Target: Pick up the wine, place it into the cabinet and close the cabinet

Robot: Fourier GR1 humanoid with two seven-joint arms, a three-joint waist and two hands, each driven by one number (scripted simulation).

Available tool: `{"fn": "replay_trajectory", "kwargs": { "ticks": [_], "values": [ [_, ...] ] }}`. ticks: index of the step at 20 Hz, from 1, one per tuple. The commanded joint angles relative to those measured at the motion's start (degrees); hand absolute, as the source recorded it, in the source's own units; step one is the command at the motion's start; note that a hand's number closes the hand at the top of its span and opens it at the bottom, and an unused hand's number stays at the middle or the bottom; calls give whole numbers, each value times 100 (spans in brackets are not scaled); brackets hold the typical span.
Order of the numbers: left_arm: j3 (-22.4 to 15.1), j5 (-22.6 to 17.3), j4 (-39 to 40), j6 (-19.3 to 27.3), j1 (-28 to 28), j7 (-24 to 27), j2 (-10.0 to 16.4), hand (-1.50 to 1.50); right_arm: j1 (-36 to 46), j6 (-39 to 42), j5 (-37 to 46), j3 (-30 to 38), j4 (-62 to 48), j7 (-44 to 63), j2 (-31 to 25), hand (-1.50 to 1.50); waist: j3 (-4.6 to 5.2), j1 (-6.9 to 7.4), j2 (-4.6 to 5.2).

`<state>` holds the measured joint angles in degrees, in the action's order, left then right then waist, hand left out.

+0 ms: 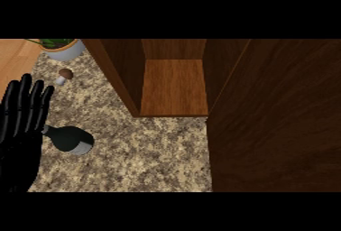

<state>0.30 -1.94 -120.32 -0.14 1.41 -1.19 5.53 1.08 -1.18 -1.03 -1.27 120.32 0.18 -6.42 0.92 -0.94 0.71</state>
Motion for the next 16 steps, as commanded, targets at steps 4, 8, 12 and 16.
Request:
{"fn": "replay_trajectory", "kwargs": {
  "ticks": [4,8,12,16],
  "values": [
    [-502,1091,217,601,41,232,-429,-150,-606,419,-482,75,661,211,-116,-150,-94,54,-77],
    [-529,-284,279,1080,366,-16,-541,-150,-962,1228,-983,-516,474,335,-348,-150,-87,70,-80],
    [-1223,-79,-212,1709,286,-473,-548,-150,-1199,1347,-1155,-388,811,547,-452,-150,-95,79,-84],
    [-1578,169,-454,1936,490,-636,-551,-150,-935,1166,-1887,-122,1864,1901,-678,-150,-91,91,-84]
  ]
}}
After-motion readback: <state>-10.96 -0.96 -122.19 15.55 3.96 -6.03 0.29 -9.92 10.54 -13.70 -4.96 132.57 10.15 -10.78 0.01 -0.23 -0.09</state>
